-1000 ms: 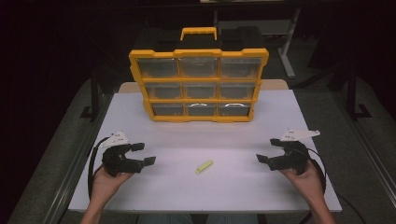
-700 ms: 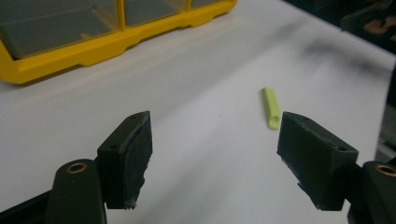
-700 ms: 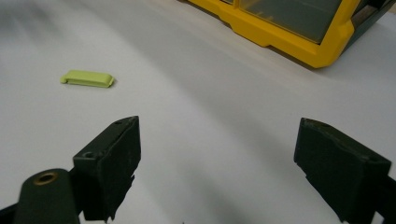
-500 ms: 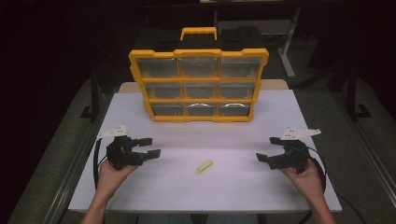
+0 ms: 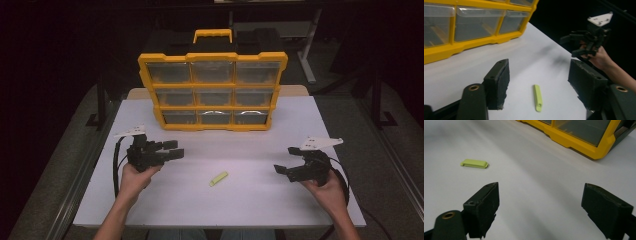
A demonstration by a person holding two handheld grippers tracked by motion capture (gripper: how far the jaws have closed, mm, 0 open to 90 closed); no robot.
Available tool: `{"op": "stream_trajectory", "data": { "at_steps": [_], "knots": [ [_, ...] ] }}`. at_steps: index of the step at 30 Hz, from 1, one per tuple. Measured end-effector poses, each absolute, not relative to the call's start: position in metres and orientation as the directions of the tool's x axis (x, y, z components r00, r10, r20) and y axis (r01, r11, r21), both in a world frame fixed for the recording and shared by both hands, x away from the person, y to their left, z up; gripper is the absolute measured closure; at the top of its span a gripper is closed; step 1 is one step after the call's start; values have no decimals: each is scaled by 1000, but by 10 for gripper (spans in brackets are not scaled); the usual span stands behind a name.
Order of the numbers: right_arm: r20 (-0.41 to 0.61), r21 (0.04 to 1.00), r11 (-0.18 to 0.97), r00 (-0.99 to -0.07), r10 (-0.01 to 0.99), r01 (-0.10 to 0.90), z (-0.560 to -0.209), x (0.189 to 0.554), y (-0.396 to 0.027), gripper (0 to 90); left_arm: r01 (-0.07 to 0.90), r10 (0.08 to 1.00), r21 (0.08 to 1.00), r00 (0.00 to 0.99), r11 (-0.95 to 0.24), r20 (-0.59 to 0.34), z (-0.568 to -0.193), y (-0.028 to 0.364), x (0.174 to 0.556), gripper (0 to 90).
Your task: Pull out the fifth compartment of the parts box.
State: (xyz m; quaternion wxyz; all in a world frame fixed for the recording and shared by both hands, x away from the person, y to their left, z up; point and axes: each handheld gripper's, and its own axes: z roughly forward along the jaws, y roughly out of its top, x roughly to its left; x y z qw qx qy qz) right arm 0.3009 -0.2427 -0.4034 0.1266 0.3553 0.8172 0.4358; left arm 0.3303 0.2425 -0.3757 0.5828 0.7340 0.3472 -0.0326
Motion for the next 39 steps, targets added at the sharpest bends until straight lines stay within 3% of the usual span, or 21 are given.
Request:
{"op": "stream_trajectory", "data": {
  "at_steps": [5,7,14,23,27,39],
  "knots": [
    [103,800,368,-713,693,473,-404,301,-243,139,568,482,823,716,17,-505,-374,235,339,295],
    [105,800,367,-712,694,475,-404,301,-243,139,576,484,817,706,32,-517,-374,234,341,349],
    [116,799,359,-709,695,483,-405,302,-245,139,629,499,766,624,136,-601,-365,224,357,357],
    [118,798,358,-708,697,485,-405,303,-246,140,648,509,734,571,203,-645,-357,209,376,376],
    [116,800,357,-708,696,482,-405,304,-247,141,679,456,677,525,285,-719,-356,199,389,390],
    [121,804,352,-712,692,479,-405,305,-248,142,661,460,661,492,356,-739,-351,178,411,436]
  ]
}}
